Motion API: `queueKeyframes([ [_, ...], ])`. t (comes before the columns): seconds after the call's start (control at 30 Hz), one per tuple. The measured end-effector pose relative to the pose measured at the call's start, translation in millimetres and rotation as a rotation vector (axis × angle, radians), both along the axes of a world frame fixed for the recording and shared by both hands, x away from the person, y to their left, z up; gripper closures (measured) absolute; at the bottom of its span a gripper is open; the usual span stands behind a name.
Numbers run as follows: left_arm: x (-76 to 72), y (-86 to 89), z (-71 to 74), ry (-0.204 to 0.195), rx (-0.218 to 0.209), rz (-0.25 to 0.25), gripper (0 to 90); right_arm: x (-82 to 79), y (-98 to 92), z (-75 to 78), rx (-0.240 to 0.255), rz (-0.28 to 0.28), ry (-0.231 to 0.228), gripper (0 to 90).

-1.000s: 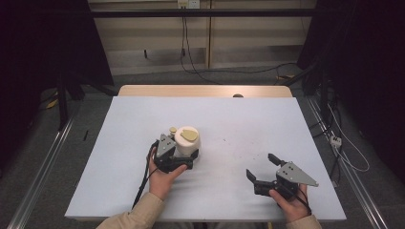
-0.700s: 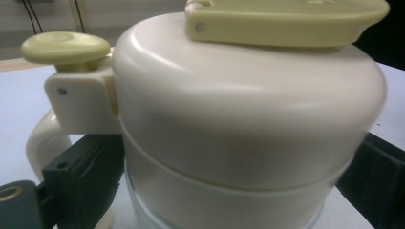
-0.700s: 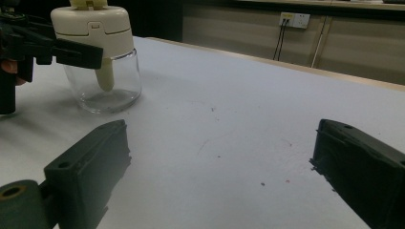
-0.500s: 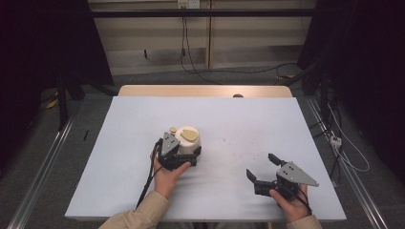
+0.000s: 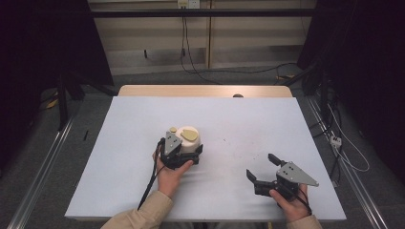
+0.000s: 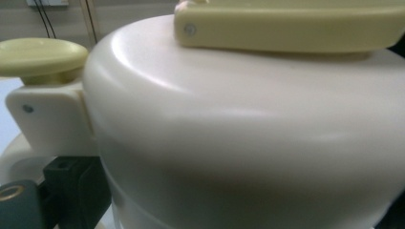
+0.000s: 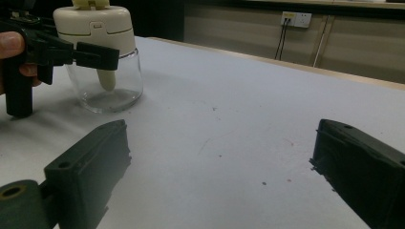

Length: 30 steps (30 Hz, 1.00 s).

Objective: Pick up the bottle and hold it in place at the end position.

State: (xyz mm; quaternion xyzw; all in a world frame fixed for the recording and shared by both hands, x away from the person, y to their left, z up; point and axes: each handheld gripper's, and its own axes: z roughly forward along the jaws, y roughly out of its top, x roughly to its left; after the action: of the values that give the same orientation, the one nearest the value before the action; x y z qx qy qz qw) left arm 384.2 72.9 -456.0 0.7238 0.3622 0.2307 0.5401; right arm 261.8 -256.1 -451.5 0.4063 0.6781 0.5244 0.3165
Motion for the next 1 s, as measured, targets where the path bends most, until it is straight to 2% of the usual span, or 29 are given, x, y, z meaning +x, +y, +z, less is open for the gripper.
queueKeyframes([
  [0.17, -0.5, 1.1, -0.8, -0.012, -0.003, -0.006, 5.1, -0.1, 0.0, 0.1, -0.001, 0.0, 0.0, 4.6],
  [0.37, -1.4, -1.4, -1.2, -0.053, 0.01, -0.021, 5.3, -0.1, -0.6, 0.1, 0.001, 0.001, 0.0, 4.7],
  [0.67, 3.7, -0.4, 5.1, -0.036, -0.029, -0.033, 5.3, -0.2, -0.8, 0.2, 0.004, 0.004, 0.0, 4.7],
  [0.73, 4.9, -2.0, 7.7, -0.027, -0.051, -0.032, 5.3, -0.3, -0.8, 0.3, 0.004, 0.004, 0.0, 4.7],
  [0.83, 7.5, -4.1, 11.2, -0.024, -0.063, -0.055, 5.4, -0.4, -1.1, 0.3, 0.005, 0.003, -0.002, 4.7],
  [1.0, 11.4, -9.6, 13.6, -0.021, -0.058, -0.064, 5.3, -0.6, -1.7, 0.3, 0.011, 0.0, -0.001, 4.6],
])
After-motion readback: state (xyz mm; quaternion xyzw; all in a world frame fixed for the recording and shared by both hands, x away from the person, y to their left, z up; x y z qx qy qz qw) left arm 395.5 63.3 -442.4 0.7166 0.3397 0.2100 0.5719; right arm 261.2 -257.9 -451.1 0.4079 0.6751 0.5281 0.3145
